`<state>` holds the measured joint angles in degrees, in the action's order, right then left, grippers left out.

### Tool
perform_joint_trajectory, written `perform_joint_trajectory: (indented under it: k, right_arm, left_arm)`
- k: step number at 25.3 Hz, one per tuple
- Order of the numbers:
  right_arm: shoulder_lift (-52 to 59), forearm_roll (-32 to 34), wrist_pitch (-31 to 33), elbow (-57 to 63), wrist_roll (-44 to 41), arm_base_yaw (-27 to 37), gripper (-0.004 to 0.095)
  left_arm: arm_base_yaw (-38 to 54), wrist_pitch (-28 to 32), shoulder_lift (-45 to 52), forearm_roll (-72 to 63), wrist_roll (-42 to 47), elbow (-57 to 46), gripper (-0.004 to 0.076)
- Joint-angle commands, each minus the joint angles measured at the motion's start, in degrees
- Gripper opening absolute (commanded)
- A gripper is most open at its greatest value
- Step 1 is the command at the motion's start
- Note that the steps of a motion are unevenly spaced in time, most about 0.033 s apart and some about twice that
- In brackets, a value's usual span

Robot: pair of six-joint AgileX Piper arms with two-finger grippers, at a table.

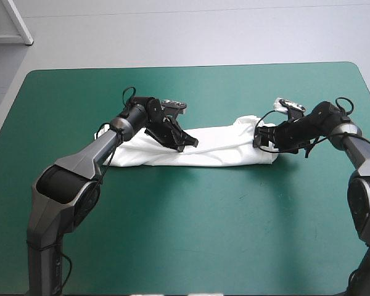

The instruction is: Fold the cloth

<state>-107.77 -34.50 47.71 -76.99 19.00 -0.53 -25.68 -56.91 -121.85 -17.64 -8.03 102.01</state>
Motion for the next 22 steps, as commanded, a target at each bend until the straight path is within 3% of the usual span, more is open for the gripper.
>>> perform_joint_trajectory:
  k: [1, 8, 10, 16, 22]
  right_arm:
    - [0.42, -3.75, 0.80, -1.25, 2.06, 0.04, 0.0553]
    - [0.15, -4.41, -0.02, -0.91, 4.13, -2.18, 0.0076]
    - [0.69, -5.09, -0.65, -0.91, 4.13, -2.52, -0.0017]
    - [6.52, -12.69, -1.25, -1.66, 6.52, -2.98, -0.0012]
    - [11.32, -13.43, 2.00, -12.60, 1.16, -8.99, -0.0012]
  left_arm:
    - [-0.51, -1.14, 1.71, -0.54, 0.87, 0.69, -0.0010]
    - [-0.51, -1.22, 1.71, -0.54, 1.11, 0.69, -0.0010]
    - [-0.51, -1.22, 1.71, -0.54, 1.11, 0.69, -0.0010]
    - [-0.51, -1.22, 1.71, -0.54, 1.27, 0.69, -0.0010]
    - [-0.51, -2.60, 1.71, -0.75, 1.27, 0.69, -0.0010]
